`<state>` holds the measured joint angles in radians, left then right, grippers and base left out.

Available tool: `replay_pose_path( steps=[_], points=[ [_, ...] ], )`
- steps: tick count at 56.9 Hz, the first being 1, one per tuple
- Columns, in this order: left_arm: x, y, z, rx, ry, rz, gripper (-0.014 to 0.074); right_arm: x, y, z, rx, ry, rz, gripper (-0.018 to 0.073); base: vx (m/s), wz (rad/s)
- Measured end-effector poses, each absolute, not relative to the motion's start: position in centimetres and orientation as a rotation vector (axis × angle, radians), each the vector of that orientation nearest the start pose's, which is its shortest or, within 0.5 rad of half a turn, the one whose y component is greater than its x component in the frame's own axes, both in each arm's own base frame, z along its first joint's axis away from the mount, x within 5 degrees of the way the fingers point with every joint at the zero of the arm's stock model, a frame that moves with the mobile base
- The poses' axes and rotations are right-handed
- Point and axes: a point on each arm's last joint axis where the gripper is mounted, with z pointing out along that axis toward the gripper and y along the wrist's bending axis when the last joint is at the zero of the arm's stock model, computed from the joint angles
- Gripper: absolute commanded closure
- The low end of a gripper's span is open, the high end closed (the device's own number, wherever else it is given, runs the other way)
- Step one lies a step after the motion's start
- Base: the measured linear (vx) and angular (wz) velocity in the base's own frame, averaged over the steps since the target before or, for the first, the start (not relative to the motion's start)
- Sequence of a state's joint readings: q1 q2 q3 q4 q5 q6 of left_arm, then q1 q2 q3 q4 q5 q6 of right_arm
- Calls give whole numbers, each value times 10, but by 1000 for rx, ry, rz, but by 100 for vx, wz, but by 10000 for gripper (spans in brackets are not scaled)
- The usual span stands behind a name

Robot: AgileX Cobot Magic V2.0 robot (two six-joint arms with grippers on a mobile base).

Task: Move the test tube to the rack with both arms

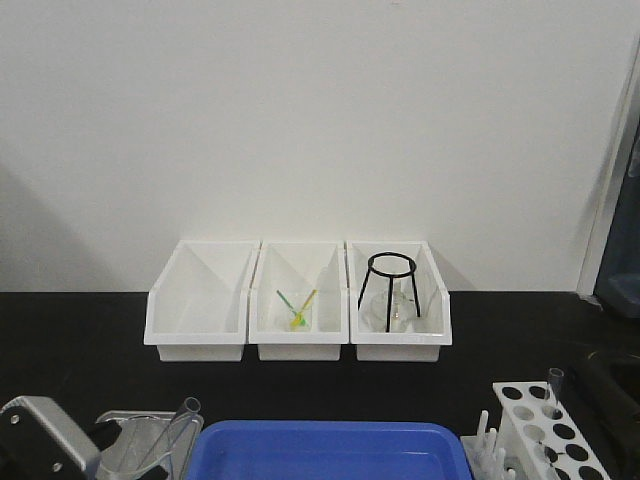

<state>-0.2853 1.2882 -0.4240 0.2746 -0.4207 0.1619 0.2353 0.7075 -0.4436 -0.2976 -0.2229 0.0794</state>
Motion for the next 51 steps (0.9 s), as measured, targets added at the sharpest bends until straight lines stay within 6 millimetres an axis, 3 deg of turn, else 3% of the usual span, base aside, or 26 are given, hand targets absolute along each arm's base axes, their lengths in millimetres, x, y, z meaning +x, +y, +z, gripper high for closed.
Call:
replay_pose_path(
  steps=[19, 32, 38, 51],
  points=[
    [282, -93, 202, 740, 1826, -33, 83, 146, 41, 317, -391, 1483, 68, 5, 0, 0],
    [301, -100, 186, 750, 1853, -43, 113, 146, 41, 317, -393, 1482, 66, 5, 0, 0],
    [302, -101, 185, 749, 1840, -48, 200, 146, 41, 317, -394, 1482, 65, 5, 0, 0],
    [304, -103, 192, 730, 1766, -64, 505, 146, 41, 317, -394, 1482, 65, 5, 0, 0]
  ],
)
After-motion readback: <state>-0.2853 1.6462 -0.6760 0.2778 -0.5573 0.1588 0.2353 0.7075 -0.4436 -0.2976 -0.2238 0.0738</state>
